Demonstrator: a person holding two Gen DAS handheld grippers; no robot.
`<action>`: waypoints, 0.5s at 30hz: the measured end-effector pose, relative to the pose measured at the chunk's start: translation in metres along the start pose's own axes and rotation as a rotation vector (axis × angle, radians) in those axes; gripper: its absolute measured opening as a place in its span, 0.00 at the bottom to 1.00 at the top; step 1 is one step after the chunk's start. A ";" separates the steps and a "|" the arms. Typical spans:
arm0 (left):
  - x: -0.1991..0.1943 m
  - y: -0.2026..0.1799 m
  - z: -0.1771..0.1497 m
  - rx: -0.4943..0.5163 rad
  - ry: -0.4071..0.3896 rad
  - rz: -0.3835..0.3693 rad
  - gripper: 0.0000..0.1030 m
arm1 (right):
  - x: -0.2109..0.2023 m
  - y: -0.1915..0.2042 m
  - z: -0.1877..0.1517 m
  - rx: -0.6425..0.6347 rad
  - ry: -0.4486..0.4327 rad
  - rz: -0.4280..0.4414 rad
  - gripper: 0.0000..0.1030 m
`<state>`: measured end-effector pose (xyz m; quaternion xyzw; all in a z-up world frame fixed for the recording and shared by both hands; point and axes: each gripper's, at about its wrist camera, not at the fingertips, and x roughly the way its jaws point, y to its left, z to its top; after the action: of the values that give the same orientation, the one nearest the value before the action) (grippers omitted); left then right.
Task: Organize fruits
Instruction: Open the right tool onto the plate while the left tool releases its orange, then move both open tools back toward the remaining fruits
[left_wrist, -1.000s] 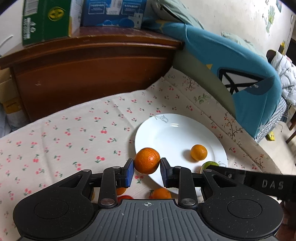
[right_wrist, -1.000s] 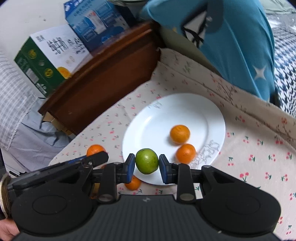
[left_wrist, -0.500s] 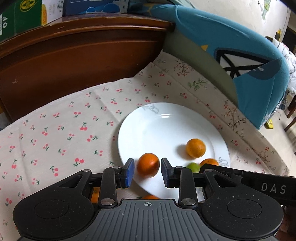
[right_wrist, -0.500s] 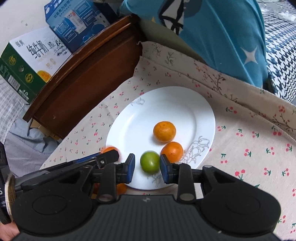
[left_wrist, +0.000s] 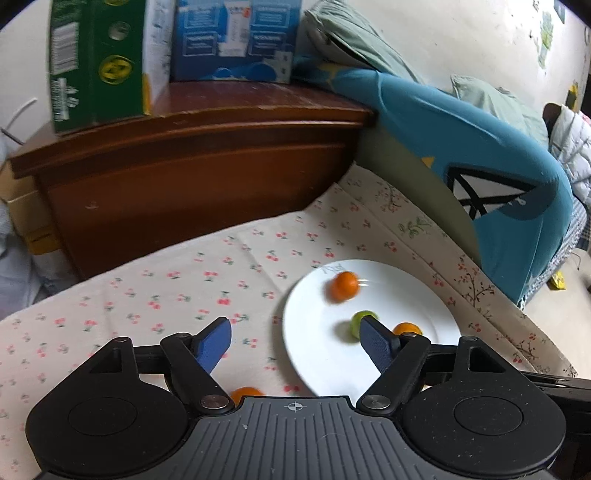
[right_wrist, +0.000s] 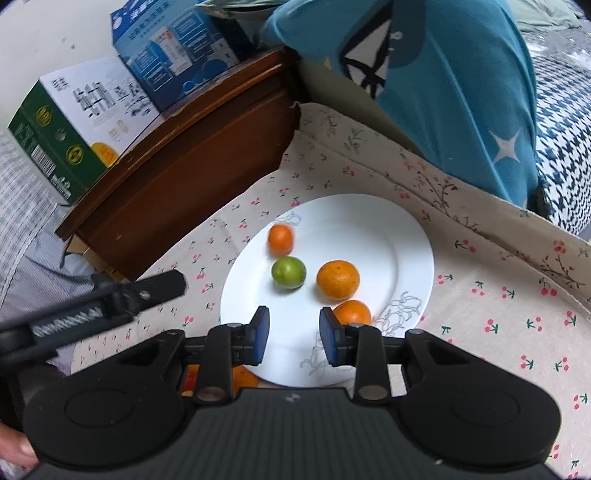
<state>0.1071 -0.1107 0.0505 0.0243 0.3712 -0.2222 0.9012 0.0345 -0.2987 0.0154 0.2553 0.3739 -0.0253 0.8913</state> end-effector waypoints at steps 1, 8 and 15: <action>-0.004 0.003 -0.001 -0.002 -0.003 0.010 0.79 | 0.000 0.002 0.000 -0.013 -0.001 0.003 0.31; -0.028 0.026 -0.015 -0.032 0.010 0.051 0.80 | -0.005 0.018 -0.010 -0.110 -0.010 0.016 0.33; -0.047 0.047 -0.032 -0.078 0.020 0.098 0.80 | -0.006 0.028 -0.019 -0.159 0.009 0.044 0.33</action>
<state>0.0765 -0.0437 0.0539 0.0096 0.3871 -0.1627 0.9075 0.0243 -0.2662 0.0200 0.1919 0.3731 0.0252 0.9074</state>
